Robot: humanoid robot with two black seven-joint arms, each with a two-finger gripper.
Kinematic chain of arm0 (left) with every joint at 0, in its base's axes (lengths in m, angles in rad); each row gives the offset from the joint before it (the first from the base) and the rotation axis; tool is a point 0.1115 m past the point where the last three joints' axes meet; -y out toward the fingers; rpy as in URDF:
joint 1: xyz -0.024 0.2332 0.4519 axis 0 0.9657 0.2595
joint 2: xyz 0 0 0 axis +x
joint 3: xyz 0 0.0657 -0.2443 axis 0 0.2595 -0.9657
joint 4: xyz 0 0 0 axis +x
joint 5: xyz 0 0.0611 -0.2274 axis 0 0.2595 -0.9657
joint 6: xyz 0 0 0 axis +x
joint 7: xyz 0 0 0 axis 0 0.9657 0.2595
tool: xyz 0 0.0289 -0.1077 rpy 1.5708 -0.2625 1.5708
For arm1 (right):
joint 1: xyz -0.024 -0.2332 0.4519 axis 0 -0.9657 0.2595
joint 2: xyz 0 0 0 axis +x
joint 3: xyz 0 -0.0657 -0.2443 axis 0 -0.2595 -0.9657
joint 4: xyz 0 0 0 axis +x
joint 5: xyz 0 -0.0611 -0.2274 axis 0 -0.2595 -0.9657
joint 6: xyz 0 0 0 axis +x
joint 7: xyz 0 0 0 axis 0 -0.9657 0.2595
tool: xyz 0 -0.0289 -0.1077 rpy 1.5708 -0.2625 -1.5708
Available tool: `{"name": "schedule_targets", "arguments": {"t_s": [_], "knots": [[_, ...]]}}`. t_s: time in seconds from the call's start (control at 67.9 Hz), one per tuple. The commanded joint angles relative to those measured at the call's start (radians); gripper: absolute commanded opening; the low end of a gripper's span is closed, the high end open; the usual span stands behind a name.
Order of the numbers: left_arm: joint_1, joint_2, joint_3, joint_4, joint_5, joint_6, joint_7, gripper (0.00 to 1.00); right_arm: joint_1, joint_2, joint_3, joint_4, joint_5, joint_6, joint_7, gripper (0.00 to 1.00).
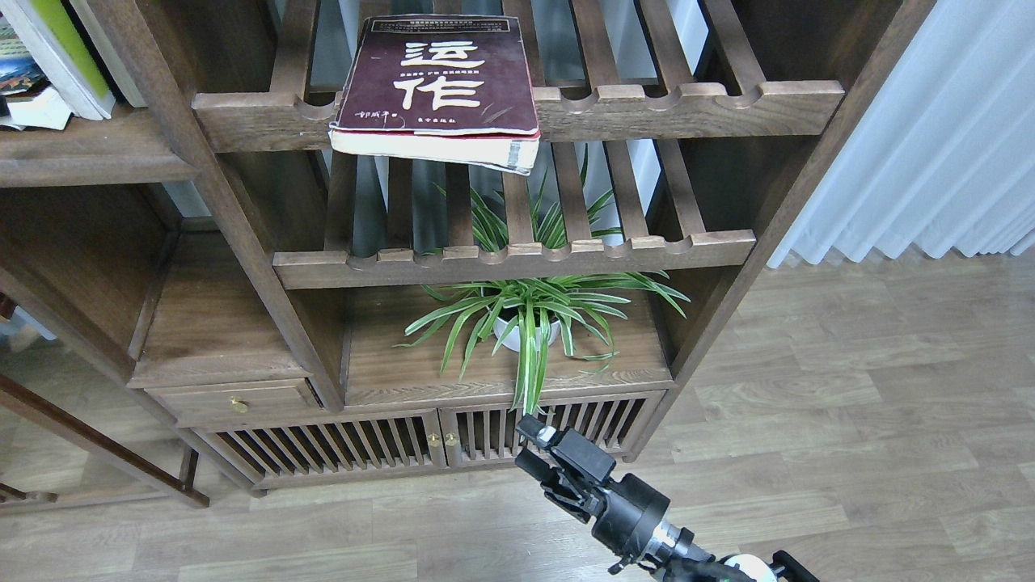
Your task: Organize books on shelf
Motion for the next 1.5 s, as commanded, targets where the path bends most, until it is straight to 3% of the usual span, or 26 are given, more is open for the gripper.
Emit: {"name": "schedule_targets", "arguments": {"t_s": [0.0, 0.162, 0.501, 0.545, 0.575, 1.031, 1.488], "knots": [[0.095, -0.048, 0.058, -0.048, -0.033, 0.0, 0.0, 1.0, -0.001, 0.0, 0.032, 0.031, 0.0, 0.0, 0.0, 0.99], [0.227, -0.204, 0.057, -0.056, -0.085, 0.0, -0.054, 0.99, -0.001, 0.0, 0.044, 0.115, 0.0, 0.0, 0.0, 0.99], [0.452, -0.496, -0.014, 0.014, -0.134, 0.0, -0.056, 0.99, 0.074, 0.0, 0.127, 0.313, -0.011, -0.001, 0.0, 0.94], [0.474, -0.513, -0.025, 0.022, -0.134, 0.0, -0.056, 0.99, 0.085, 0.0, 0.132, 0.34, -0.011, -0.03, 0.0, 0.93], [0.515, -0.546, -0.04, 0.037, -0.134, 0.0, -0.053, 0.99, 0.117, 0.0, 0.136, 0.406, -0.015, -0.119, 0.0, 0.92], [0.588, -0.588, -0.043, 0.107, -0.134, 0.0, -0.056, 1.0, 0.307, 0.0, 0.135, 0.463, -0.195, -0.432, 0.0, 0.93], [0.615, -0.588, -0.045, 0.128, -0.136, 0.0, -0.061, 1.0, 0.488, 0.0, 0.121, 0.463, -0.275, -0.616, 0.0, 0.92]]}}
